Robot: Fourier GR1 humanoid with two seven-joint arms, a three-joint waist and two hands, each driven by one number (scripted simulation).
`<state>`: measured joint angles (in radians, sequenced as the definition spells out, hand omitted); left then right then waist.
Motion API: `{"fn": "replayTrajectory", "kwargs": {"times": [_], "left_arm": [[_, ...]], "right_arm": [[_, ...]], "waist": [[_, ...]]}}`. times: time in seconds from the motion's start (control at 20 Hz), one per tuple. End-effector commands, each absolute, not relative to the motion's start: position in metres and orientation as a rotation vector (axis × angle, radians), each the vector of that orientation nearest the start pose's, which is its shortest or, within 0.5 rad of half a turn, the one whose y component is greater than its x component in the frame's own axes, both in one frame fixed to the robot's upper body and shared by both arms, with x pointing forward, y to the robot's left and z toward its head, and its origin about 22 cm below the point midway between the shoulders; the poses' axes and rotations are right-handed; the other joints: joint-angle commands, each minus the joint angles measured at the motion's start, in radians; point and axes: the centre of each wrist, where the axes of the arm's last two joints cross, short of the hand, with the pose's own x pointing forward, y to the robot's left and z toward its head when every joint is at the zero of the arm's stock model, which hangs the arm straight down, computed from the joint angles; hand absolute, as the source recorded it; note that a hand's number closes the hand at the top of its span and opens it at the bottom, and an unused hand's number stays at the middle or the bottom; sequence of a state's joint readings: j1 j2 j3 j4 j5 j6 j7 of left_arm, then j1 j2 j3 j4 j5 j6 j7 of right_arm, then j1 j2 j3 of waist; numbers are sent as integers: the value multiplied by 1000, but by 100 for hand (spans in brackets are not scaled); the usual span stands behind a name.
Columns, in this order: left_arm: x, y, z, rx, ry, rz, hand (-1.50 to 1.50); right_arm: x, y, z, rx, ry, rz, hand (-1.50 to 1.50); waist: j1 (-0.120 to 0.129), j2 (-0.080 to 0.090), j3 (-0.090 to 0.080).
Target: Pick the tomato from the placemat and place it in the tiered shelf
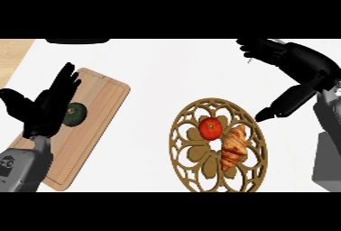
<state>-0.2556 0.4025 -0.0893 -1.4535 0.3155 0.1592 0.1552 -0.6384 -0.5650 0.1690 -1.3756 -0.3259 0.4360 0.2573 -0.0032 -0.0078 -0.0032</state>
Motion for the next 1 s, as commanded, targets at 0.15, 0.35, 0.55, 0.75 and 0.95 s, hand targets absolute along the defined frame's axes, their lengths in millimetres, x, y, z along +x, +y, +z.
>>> {"fn": "replayTrajectory", "kwargs": {"times": [0.15, 0.35, 0.55, 0.75, 0.95], "left_arm": [[294, 272, 55, 85, -1524, -57, 0], [306, 283, 63, 83, -1519, -39, 0], [308, 292, 53, 81, -1535, -53, 0], [306, 263, 55, 77, -1514, -69, 0], [293, 271, 58, 86, -1519, -68, 0]], "right_arm": [[338, -217, 222, -408, -1364, 1372, -150], [319, -173, 211, -458, -1302, 1406, -150], [323, -142, 195, -456, -1249, 1416, -150], [318, -113, 173, -504, -1167, 1484, -150], [302, -97, 173, -638, -1070, 1535, -150]], "waist": [[15, -5, -1], [-2, 3, 2], [5, 9, 2], [9, 9, 3], [9, 6, 2]]}}
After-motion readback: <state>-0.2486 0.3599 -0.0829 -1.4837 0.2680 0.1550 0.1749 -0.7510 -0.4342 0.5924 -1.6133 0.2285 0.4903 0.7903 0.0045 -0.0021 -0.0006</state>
